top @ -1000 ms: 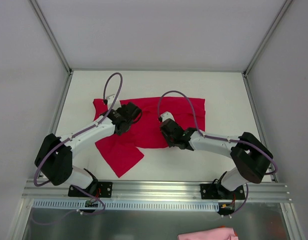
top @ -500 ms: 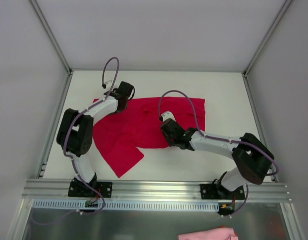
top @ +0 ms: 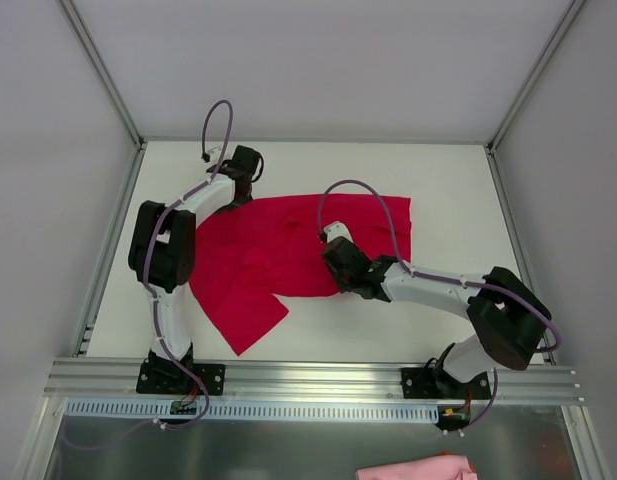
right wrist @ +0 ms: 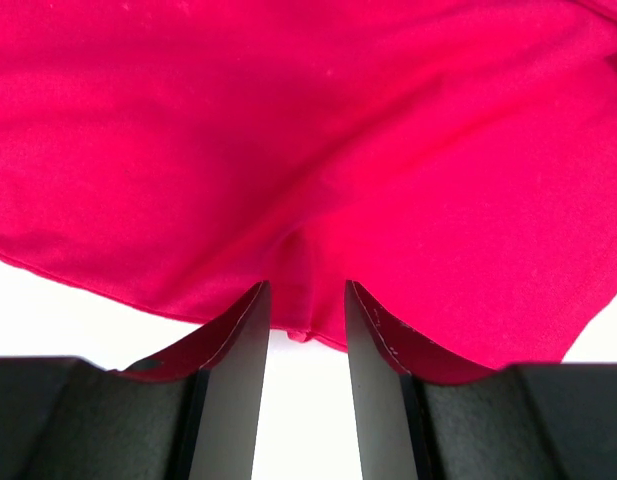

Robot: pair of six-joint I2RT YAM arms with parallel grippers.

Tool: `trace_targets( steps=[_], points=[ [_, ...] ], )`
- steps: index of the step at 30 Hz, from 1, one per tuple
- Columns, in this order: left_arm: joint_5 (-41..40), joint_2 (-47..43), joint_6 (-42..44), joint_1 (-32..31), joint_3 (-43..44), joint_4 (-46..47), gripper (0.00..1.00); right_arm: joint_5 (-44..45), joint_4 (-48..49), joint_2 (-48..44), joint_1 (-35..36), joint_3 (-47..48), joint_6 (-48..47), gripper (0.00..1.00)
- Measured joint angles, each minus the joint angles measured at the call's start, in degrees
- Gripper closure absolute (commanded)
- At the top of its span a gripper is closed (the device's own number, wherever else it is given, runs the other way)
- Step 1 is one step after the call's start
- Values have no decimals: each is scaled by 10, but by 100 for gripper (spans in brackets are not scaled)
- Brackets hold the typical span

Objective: Fold and stack the t-shirts
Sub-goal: Fold the flattened tshirt in 1/3 of the way

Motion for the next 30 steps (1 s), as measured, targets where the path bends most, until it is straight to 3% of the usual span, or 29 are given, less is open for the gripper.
trace_targets(
  steps=[8, 10, 11, 15, 20, 23, 24, 26, 27, 30],
  points=[
    [33, 40, 3, 11, 38, -16, 49, 10, -4, -49, 0, -16, 0, 60],
    [35, 41, 3, 11, 38, -21, 57, 11, -4, -52, 0, -16, 0, 60],
    [35, 41, 5, 12, 38, -22, 68, 11, -4, -52, 0, -17, 0, 60],
    [39, 42, 12, 15, 43, -26, 88, 13, -5, -52, 0, -18, 0, 60],
    [44, 57, 16, 23, 63, -36, 100, 15, -5, -52, 0, -20, 0, 60],
    [47, 63, 16, 26, 65, -41, 97, 16, -7, -53, 0, -22, 0, 60],
    [47, 63, 16, 26, 65, -43, 83, 16, -8, -53, 0, -22, 0, 60],
    [49, 64, 17, 27, 65, -47, 74, 17, -8, -53, 0, -22, 0, 60],
    [49, 64, 17, 26, 64, -47, 61, 17, -8, -53, 0, -22, 0, 60],
    [49, 64, 17, 26, 57, -45, 49, 17, -8, -53, 0, -22, 0, 60]
  ],
)
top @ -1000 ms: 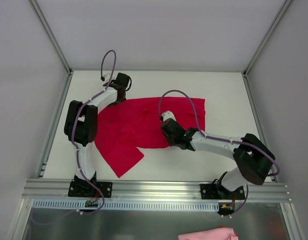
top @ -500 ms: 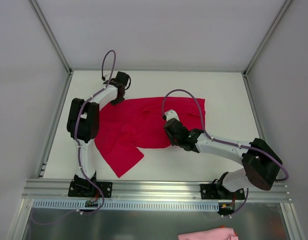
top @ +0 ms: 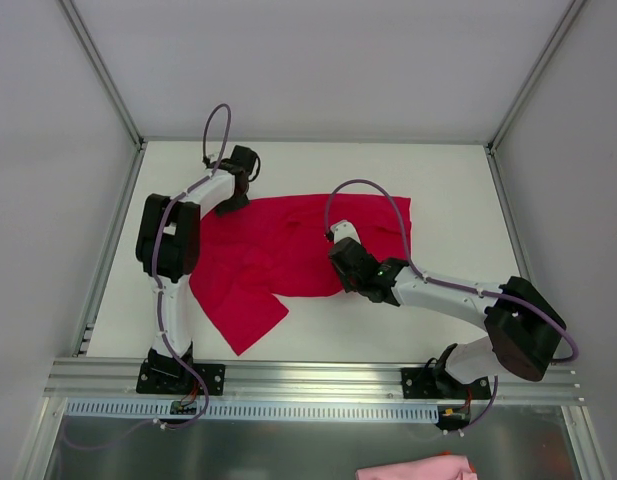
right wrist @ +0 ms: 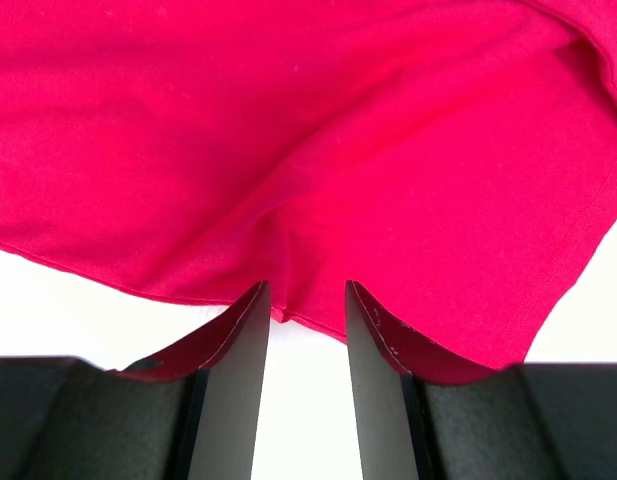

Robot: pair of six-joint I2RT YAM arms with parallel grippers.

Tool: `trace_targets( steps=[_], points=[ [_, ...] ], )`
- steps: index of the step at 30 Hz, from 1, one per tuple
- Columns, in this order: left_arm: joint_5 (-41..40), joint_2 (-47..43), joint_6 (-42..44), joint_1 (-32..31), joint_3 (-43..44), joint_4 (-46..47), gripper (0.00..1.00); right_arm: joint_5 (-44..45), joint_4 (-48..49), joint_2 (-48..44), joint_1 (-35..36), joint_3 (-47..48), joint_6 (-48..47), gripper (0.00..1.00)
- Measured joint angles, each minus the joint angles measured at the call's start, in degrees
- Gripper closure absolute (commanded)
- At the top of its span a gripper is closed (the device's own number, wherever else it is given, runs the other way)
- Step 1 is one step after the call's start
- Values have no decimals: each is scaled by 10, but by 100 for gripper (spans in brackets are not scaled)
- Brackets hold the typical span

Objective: Fold and stack the t-shirts
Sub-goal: Fold the flattened tshirt in 1/3 of the way

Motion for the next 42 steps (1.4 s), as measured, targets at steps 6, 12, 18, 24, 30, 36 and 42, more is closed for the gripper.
trace_targets(
  steps=[6, 12, 18, 24, 30, 36, 42],
  points=[
    [1, 0, 0, 0, -7, -1, 51, 0, 0, 0, 0, 0, 0, 60],
    [1, 0, 0, 0, -7, -2, 89, 2, 0, 0, 0, 0, 0, 60],
    [2, 22, 2, 6, 14, -18, 100, 7, 0, -3, 0, -2, 0, 60],
    [3, 39, 3, 23, 68, -54, 100, 8, -1, -5, 0, -2, 0, 60],
    [14, 46, 3, 56, 104, -71, 100, 13, -1, -3, 0, -2, 0, 59],
    [23, 80, 11, 68, 149, -93, 87, 15, -3, 16, 0, -2, 0, 58],
    [42, 93, 30, 66, 169, -96, 2, 17, -5, 23, 0, -2, 0, 58]
  ],
)
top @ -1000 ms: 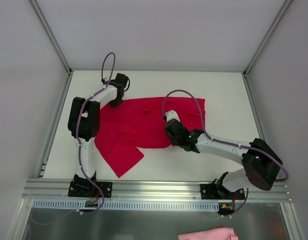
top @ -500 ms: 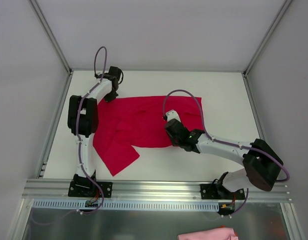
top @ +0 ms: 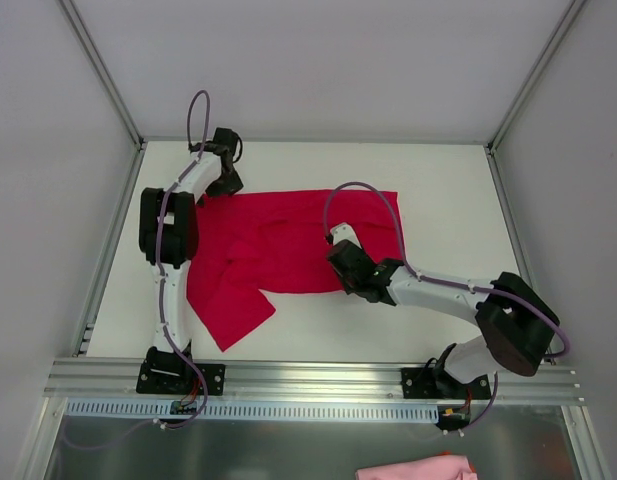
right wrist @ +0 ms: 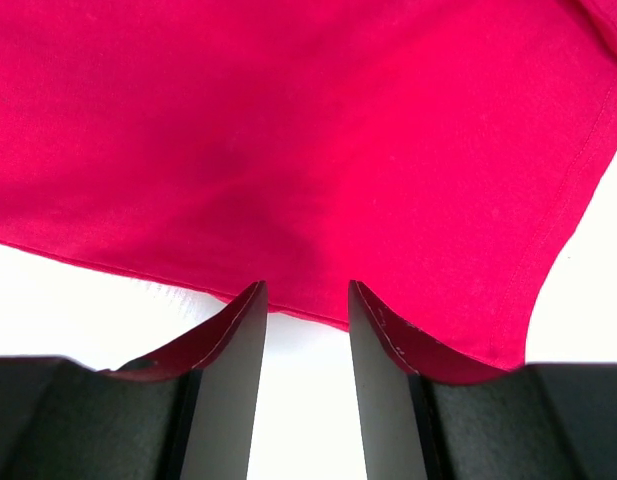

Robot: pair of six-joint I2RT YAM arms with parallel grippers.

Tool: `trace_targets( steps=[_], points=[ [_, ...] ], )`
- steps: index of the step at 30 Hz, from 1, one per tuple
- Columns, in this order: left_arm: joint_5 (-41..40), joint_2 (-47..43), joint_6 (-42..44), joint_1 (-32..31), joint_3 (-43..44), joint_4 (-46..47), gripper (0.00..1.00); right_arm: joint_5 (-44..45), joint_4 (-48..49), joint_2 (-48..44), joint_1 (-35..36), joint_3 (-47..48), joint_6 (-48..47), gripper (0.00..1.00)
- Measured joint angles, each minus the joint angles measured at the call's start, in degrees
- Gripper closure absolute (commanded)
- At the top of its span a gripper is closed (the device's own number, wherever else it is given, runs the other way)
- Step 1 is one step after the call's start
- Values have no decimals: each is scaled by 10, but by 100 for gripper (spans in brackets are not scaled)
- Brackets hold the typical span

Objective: Fold and stack the t-shirts
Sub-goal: Fold the flattened tshirt in 1/3 of the way

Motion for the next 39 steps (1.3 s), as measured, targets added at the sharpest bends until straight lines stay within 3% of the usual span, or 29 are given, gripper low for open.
trace_targets(
  steps=[7, 17, 30, 39],
  points=[
    [20, -66, 16, -9, -56, 40, 1, 3, -1, 12, -1, 2, -1, 58],
    [-17, -280, -1, -50, -188, 53, 1, 2, -8, -17, -5, 22, -2, 58],
    [-12, -234, -30, -3, -239, 71, 22, -5, 3, -83, -5, -27, 0, 57],
    [21, -232, -40, 62, -297, 117, 25, -7, 5, -87, -5, -28, 0, 57]
  ],
)
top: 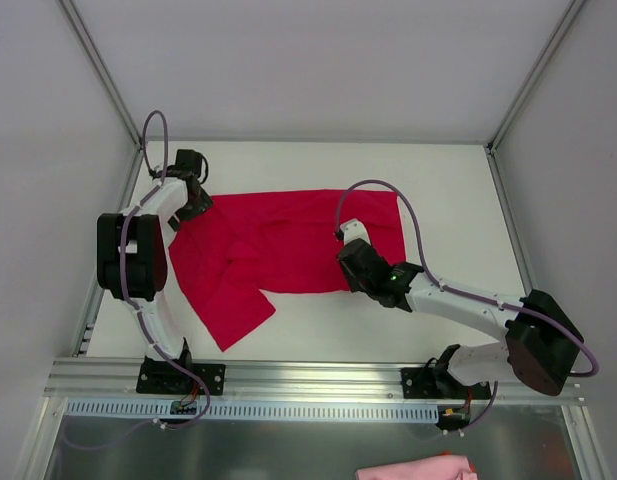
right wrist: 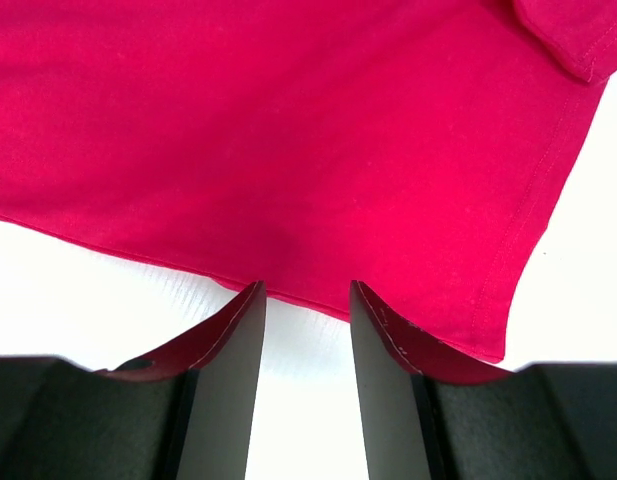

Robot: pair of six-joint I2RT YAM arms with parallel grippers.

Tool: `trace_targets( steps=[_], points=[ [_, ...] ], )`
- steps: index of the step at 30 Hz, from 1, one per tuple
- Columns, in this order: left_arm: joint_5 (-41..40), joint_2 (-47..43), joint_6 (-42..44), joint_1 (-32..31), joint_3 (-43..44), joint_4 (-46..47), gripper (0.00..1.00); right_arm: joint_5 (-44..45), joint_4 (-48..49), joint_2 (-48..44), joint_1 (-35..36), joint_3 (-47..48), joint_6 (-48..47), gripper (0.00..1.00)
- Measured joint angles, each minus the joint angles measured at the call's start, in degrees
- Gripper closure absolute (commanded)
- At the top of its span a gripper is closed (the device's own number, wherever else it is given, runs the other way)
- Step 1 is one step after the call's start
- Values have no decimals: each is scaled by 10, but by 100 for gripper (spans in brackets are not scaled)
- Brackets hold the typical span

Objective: Fold and stack the t-shirts
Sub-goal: Fold the flattened tshirt in 1/3 of the way

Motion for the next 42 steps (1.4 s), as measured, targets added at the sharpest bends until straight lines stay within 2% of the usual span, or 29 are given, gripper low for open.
trace_targets(
  steps=[7, 23, 30, 32, 35, 42],
  points=[
    [27, -5, -7, 26, -31, 11, 26, -3, 0, 0, 0, 0, 0, 57],
    [68, -3, -7, 40, -33, 35, 40, -3, 0, 0, 0, 0, 0, 57],
    [89, 34, -7, 53, -27, 39, 38, -3, 0, 0, 0, 0, 0, 57],
    [94, 43, -7, 56, -27, 39, 40, -3, 0, 0, 0, 0, 0, 57],
    [98, 45, -7, 57, -22, 39, 48, -3, 0, -1, 0, 0, 0, 56],
    [100, 45, -7, 57, -21, 39, 52, -5, 0, -2, 0, 0, 0, 56]
  ],
)
